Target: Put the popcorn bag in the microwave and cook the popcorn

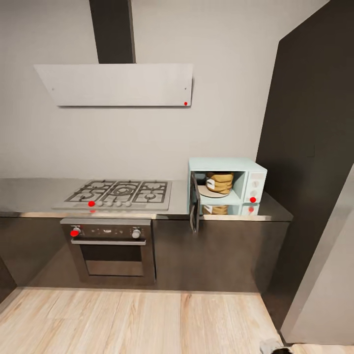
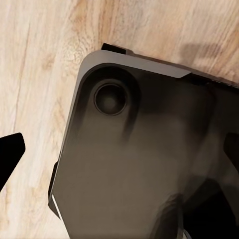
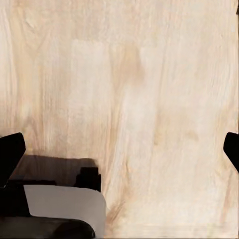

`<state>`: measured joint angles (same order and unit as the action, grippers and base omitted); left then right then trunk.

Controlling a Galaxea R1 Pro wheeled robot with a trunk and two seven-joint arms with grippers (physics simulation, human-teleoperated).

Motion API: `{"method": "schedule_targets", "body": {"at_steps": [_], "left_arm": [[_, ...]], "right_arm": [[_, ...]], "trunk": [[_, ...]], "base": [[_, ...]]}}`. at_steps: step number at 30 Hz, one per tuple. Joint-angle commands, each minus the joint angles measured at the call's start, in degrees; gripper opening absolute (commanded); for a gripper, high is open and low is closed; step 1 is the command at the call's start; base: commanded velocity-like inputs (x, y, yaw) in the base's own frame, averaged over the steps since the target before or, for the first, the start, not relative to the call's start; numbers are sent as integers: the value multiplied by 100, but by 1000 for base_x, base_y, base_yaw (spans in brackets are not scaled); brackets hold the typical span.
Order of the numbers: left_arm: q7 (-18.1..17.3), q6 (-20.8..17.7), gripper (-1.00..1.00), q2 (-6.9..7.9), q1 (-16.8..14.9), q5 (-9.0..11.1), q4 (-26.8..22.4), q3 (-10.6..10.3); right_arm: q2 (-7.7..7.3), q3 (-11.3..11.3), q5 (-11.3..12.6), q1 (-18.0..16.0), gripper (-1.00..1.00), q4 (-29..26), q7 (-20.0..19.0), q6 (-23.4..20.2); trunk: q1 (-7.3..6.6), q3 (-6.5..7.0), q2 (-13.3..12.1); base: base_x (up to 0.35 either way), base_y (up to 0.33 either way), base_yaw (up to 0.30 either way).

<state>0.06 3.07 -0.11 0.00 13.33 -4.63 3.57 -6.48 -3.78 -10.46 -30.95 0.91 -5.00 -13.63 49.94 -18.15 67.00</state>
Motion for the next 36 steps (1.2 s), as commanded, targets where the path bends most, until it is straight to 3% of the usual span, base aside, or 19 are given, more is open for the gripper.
{"method": "schedule_targets", "body": {"at_steps": [1, 3, 5, 8, 16, 31, 36], "left_arm": [[1, 9, 100, -3, 0, 3, -3, 35], [1, 9, 100, -6, 0, 3, -3, 38], [0, 9, 100, -6, 0, 3, -3, 38], [-5, 9, 100, -6, 0, 3, -3, 38], [-11, 9, 100, -12, 0, -28, 5, 30], [-59, 9, 100, -5, 0, -48, -38, -18], [-59, -46, 100, 24, 0, -51, -290, -36]], "right_arm": [[6, -42, -83, 334, 100, 42, -19, 153], [37, -45, -106, 1026, 100, 87, -16, 725], [47, -60, -87, 1323, 100, 99, -17, 1245], [54, -84, -67, 1543, 100, 110, -25, 1642], [84, -95, 15, 1592, 100, 111, -27, 1693], [108, -97, 301, 1618, 100, 111, -27, 1717], [99, -97, 306, 1619, 100, 111, -33, 1664]], "trunk": [[0, -5, 4], [0, -5, 4], [0, -5, 4], [0, -5, 4], [0, -5, 4], [0, -5, 4], [0, -5, 4]], "base": [[0, 0, 0], [0, 0, 0], [0, 0, 0], [0, 0, 0], [0, 0, -20], [0, 0, -226], [0, 0, -83]]}}
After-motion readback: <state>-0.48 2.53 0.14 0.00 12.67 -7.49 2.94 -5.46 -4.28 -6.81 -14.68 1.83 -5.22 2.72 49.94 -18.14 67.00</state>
